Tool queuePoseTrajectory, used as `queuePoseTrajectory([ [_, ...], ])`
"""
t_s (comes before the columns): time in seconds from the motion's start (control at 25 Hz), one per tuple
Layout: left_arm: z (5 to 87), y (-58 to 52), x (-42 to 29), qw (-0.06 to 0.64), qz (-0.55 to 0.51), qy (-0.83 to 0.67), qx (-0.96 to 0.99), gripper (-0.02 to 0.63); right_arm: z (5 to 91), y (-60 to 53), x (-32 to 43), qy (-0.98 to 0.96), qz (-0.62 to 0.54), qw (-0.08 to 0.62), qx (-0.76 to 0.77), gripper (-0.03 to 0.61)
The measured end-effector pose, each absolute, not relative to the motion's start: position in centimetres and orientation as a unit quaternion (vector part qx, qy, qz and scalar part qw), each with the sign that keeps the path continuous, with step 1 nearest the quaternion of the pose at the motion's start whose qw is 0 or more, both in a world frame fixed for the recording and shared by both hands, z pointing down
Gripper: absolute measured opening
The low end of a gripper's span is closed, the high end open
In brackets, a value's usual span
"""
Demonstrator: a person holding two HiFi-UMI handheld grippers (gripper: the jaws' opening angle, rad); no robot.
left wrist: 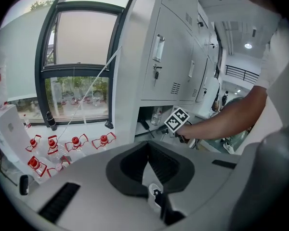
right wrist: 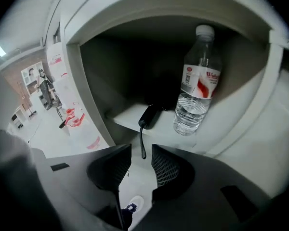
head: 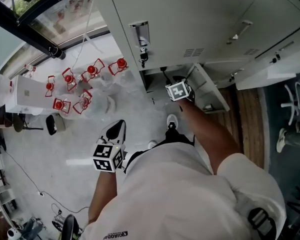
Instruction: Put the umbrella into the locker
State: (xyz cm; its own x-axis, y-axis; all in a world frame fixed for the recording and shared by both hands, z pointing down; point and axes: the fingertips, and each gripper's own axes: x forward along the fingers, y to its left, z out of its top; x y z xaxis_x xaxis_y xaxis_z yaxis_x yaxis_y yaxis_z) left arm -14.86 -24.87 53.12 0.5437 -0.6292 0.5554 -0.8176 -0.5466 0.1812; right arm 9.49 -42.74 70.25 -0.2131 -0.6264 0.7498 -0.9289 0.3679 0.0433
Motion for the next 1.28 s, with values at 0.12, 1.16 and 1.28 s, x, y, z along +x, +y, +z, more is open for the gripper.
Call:
queuePoseTrajectory([
  [0.12, 53.4, -23.4, -14.5, 0.215, 0.214, -0.407, 0.862, 0.015, 69.3, -39.6, 10.1, -0.736, 0.234, 0.349, 0.53, 0.155],
  [1.16, 49.4, -13.2, -10.1, 0.176, 0.158, -0.33, 0.914, 0.015, 51.7, -15.4, 3.0, -0.85, 0.258, 0.162, 0.43, 0.041],
  [1.28, 49.3, -12.4, -9.1, 0.18, 0.154, -0.345, 0.908, 0.014, 50.0, -14.1, 3.9, -0.864, 0.236, 0.169, 0.412, 0.04],
])
